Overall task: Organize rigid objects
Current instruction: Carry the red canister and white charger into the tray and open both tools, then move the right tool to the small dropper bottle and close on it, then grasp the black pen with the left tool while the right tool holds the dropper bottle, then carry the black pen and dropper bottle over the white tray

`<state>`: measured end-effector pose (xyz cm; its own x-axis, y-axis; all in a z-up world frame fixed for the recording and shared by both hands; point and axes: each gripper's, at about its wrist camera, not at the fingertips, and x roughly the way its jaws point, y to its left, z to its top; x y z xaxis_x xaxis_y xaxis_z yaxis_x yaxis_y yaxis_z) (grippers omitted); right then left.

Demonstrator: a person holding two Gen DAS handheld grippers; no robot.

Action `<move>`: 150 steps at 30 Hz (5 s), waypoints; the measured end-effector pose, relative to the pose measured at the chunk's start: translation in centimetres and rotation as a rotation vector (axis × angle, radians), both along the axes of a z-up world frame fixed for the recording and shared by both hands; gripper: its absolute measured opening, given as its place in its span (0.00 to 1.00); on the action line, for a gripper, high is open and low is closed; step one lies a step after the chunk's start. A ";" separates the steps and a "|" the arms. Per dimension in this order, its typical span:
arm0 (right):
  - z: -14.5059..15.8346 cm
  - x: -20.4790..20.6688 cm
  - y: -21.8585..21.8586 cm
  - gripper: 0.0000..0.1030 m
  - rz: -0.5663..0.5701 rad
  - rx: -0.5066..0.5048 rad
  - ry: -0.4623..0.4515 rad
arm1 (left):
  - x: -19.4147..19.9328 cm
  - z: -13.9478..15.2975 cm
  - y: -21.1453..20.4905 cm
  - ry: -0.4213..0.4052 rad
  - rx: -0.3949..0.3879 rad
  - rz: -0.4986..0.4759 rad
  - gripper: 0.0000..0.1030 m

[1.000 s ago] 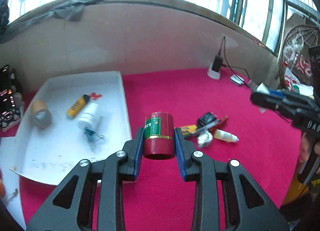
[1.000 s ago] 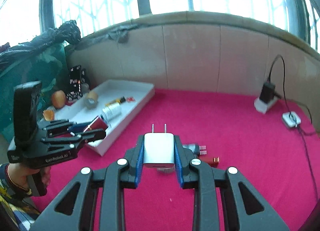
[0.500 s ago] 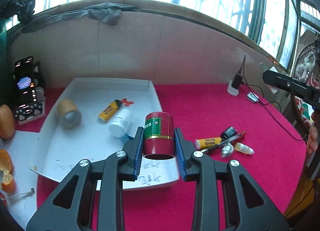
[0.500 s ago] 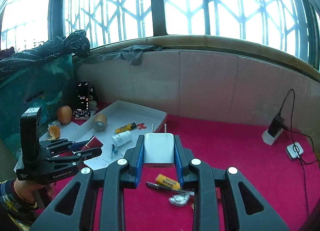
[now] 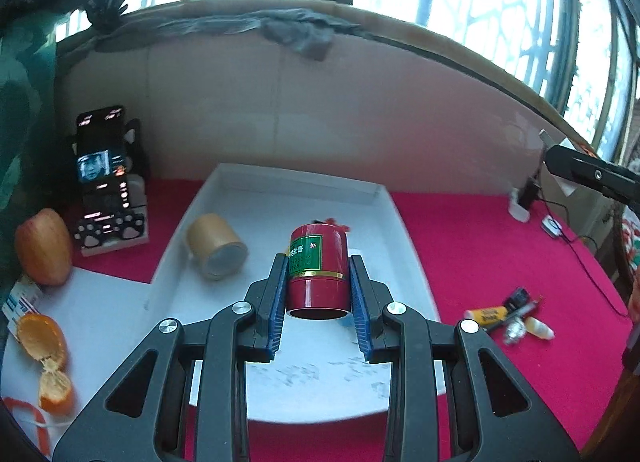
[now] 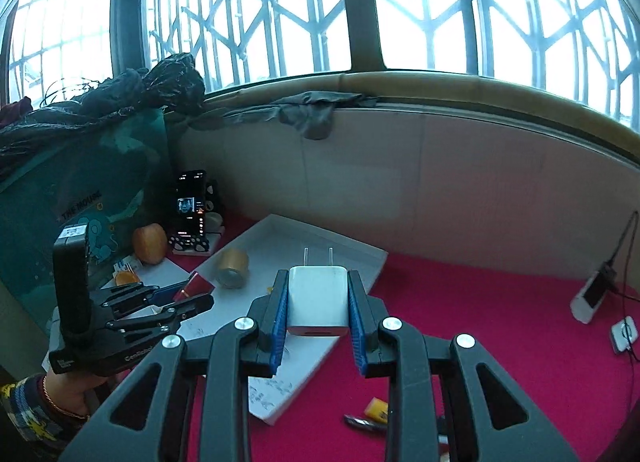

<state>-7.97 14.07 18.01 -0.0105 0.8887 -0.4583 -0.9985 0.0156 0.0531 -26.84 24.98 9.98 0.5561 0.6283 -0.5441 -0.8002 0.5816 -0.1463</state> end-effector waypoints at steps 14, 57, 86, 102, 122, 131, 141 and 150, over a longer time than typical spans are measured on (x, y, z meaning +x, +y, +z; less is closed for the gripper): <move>-6.7 -2.1 11.0 0.25 0.001 -0.215 0.078 | -1.3 -3.4 5.7 0.001 -0.159 0.064 0.28; -4.1 -0.7 1.5 1.00 -0.273 -0.044 0.024 | -1.0 -1.0 1.5 0.046 0.004 0.208 1.00; -8.1 15.1 -14.7 0.99 -0.460 -0.071 0.221 | 11.4 -1.9 -8.1 0.146 -0.003 -0.441 1.00; -16.2 11.6 -8.2 0.44 -0.148 -0.352 -0.002 | 20.5 -6.1 -9.8 0.397 -0.071 -0.693 0.92; -16.4 12.3 -12.0 0.18 -0.149 -0.319 0.110 | 23.0 -8.3 -10.1 0.582 -0.161 -0.803 0.71; -16.5 11.8 -12.1 0.18 -0.136 -0.318 0.109 | 22.6 -7.8 -9.7 0.572 -0.153 -0.800 0.13; -15.9 11.8 -12.9 0.18 -0.219 -0.281 0.142 | 17.8 -6.1 -12.5 0.331 -0.054 -0.662 0.10; -11.1 10.2 -14.4 0.18 -0.228 -0.147 0.147 | 13.5 -1.2 -11.4 0.084 -0.038 -0.517 0.10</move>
<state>2.24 -0.33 6.91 0.1059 0.8002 -0.5903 -0.9501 0.2566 0.1774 -13.31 13.55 8.73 0.7419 0.2626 -0.6169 -0.4202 0.8991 -0.1226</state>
